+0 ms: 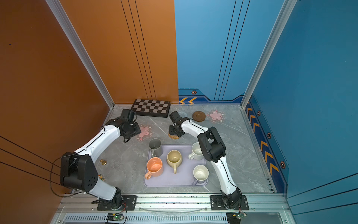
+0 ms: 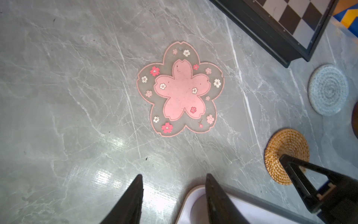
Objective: Place cups on coasters
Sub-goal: Move the coaster to the middle-right of the table.
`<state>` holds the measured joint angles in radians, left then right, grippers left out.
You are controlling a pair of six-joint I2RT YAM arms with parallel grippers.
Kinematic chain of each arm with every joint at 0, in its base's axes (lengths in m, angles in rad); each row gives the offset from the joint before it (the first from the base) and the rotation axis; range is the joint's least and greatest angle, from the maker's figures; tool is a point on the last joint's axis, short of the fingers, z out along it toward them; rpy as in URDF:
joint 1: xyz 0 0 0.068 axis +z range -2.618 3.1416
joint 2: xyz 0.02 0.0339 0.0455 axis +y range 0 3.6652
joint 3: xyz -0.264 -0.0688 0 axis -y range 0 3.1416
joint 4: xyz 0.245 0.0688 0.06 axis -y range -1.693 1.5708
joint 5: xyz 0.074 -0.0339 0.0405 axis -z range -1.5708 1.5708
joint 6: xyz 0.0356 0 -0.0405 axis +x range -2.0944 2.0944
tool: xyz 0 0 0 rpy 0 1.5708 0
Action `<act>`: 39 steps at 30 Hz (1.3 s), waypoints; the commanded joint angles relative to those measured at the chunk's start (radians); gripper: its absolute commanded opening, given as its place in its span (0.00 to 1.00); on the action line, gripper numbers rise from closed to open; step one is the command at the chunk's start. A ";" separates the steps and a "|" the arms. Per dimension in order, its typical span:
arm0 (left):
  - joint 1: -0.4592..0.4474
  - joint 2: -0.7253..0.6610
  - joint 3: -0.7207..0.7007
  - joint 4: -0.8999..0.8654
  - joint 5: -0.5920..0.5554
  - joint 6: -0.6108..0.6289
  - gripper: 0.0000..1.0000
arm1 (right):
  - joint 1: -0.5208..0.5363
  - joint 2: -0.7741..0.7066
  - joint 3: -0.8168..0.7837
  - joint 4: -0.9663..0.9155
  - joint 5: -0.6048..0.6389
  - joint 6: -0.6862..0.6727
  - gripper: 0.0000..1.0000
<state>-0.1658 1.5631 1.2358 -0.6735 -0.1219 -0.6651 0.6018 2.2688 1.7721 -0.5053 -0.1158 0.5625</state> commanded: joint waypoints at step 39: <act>0.001 0.083 0.048 -0.018 -0.010 -0.045 0.51 | -0.240 -0.312 -0.461 -0.042 0.160 -0.025 0.42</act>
<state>-0.1581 1.6333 1.2587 -0.6735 -0.1219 -0.7017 0.3824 1.9831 1.3521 -0.5060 0.0059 0.5472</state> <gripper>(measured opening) 0.510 0.422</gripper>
